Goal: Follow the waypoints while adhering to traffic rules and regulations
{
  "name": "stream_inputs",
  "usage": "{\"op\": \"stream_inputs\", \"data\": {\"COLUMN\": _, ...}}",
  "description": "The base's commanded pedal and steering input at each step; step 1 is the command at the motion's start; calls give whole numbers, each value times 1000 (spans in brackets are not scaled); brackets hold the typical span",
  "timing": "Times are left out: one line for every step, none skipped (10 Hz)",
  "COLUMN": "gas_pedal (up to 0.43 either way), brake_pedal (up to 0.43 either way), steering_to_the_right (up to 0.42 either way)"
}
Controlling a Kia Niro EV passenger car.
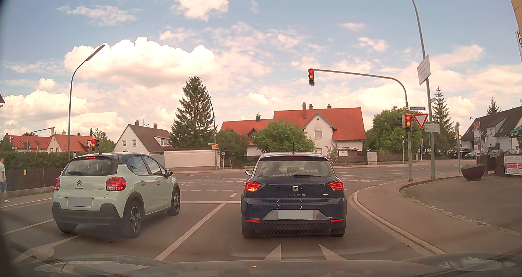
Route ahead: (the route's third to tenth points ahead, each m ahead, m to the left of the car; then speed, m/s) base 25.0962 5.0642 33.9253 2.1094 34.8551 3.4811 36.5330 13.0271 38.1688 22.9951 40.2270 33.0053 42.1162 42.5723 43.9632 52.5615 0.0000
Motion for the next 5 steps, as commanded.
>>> {"op": "stream_inputs", "data": {"gas_pedal": 0, "brake_pedal": 439, "steering_to_the_right": 5}}
{"op": "stream_inputs", "data": {"gas_pedal": 0, "brake_pedal": 433, "steering_to_the_right": 5}}
{"op": "stream_inputs", "data": {"gas_pedal": 0, "brake_pedal": 427, "steering_to_the_right": 5}}
{"op": "stream_inputs", "data": {"gas_pedal": 0, "brake_pedal": 421, "steering_to_the_right": 5}}
{"op": "stream_inputs", "data": {"gas_pedal": 0, "brake_pedal": 421, "steering_to_the_right": 5}}
